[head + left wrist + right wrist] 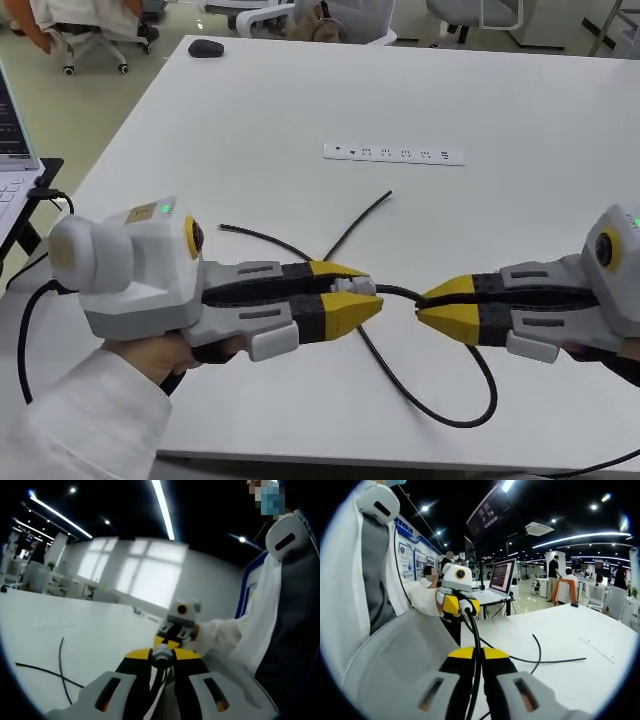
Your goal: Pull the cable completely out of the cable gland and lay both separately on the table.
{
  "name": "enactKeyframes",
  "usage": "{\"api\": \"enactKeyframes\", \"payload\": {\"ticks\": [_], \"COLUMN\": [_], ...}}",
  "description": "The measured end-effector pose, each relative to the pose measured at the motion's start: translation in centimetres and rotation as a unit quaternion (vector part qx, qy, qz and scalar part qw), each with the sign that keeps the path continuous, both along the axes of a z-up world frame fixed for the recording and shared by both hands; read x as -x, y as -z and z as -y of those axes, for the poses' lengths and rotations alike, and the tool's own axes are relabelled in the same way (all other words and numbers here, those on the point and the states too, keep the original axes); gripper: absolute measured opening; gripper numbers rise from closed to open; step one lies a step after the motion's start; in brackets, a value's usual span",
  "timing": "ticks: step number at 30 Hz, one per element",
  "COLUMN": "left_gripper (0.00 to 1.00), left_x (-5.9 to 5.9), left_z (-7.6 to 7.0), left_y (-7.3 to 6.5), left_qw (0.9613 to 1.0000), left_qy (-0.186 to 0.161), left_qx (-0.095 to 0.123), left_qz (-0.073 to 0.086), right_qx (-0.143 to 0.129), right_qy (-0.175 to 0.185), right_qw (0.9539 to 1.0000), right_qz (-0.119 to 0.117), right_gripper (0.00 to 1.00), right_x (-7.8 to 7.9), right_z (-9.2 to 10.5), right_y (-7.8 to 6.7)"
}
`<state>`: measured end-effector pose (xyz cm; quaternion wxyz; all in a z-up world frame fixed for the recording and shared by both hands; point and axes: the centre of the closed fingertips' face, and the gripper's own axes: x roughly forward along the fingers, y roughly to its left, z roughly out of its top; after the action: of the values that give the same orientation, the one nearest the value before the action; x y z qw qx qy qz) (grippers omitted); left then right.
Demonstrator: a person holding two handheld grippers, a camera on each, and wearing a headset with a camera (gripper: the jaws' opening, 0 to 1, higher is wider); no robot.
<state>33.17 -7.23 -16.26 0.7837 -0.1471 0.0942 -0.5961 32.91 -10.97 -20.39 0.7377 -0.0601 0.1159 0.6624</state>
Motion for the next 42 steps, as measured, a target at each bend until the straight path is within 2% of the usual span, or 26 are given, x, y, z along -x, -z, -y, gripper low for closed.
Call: {"api": "enactKeyframes", "payload": {"ticks": [4,11,22,24,26,28,30,36,42], "left_gripper": [0.17,0.17,0.17,0.17,0.17,0.17,0.17,0.17,0.17], "left_x": [-0.1,0.0,0.1,0.0,0.0,0.0,0.1,0.2,0.3], "left_z": [-0.2,0.0,0.1,0.0,-0.1,-0.1,0.0,0.2,0.2], "left_y": [-0.2,-0.1,0.1,0.0,-0.1,-0.2,-0.1,0.0,0.0], "left_qw": [1.0000,1.0000,1.0000,1.0000,0.9999,0.9999,0.9999,0.9999,0.9999], "left_qy": [-0.004,0.001,0.003,0.001,0.000,0.001,0.003,0.007,0.007], "left_qx": [0.006,0.005,0.002,0.005,0.009,0.011,0.008,0.007,0.007], "left_qz": [-0.003,-0.003,-0.006,-0.007,-0.007,-0.008,-0.008,-0.009,-0.010], "right_qx": [0.017,0.038,0.039,0.036,0.028,0.026,0.027,0.003,-0.026], "right_qy": [0.020,0.046,0.054,0.058,0.059,0.057,0.047,0.014,-0.016], "right_qw": [0.9996,0.9980,0.9974,0.9971,0.9971,0.9976,0.9983,0.9999,0.9994], "right_qz": [-0.005,-0.018,-0.027,-0.031,-0.040,-0.029,-0.021,-0.004,0.018], "right_gripper": [0.03,0.03,0.03,0.03,0.08,0.16,0.19,0.18,0.17], "right_x": [-0.5,-0.8,-0.7,-0.9,-0.9,-0.9,-0.8,-0.1,0.4], "right_z": [1.4,3.3,3.6,3.6,3.5,3.1,2.6,0.3,-1.8], "right_y": [1.1,2.9,3.3,2.9,2.2,1.7,1.2,-1.0,-3.6]}}
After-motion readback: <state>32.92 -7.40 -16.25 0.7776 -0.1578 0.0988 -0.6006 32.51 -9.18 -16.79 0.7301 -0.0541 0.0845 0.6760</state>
